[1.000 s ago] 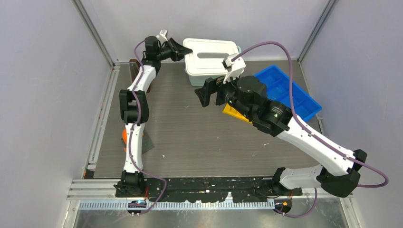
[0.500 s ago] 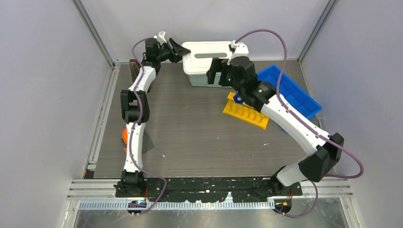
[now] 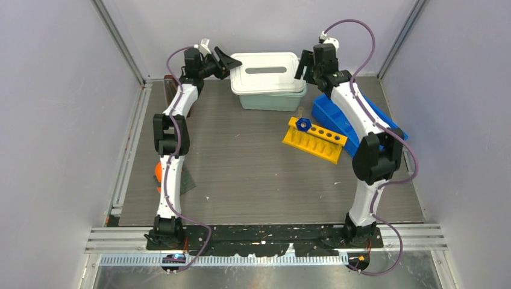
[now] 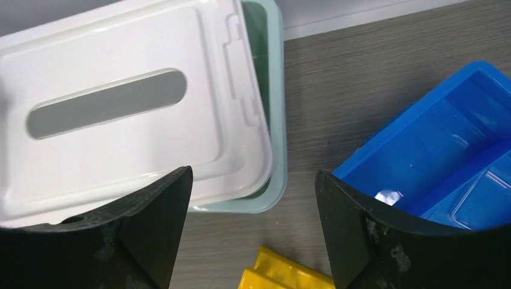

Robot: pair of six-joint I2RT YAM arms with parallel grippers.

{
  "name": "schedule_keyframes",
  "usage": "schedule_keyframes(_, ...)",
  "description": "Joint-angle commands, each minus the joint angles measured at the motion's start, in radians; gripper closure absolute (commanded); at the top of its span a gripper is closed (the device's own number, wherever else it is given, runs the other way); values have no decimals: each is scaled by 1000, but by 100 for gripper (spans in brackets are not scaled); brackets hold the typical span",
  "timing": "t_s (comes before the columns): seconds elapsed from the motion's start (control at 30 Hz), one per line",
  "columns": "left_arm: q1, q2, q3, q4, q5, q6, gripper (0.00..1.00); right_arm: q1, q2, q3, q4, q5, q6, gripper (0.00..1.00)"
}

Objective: Organize the chemistry lab equipment

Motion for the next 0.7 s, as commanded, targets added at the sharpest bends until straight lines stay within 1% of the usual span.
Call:
schedule_keyframes(0.0,-11,3,35,53,3,32,40,-35,111,145,-80,-36,-44,19)
schedule_keyframes(0.23,-23,-2,11,54,10,51,40,-54,280,338,-139,-41,-87,18)
schedule_keyframes(0.33,-22,-8,5,53,15,59,40,-58,325,383,-141,-17,-82,16)
schedule_keyframes(0.43,-23,-16,-3,45,15,77,40,-60,376,422,-143,-12,-76,17)
schedule_keyframes(0.5,-24,-22,-2,37,14,91,39,-62,394,429,-144,-8,-64,21)
schedule_keyframes(0.63,-22,-44,-9,23,3,111,39,-66,408,417,-140,-5,-41,36)
schedule_keyframes(0.67,-22,-53,-14,20,-3,120,39,-67,408,407,-138,-4,-36,38)
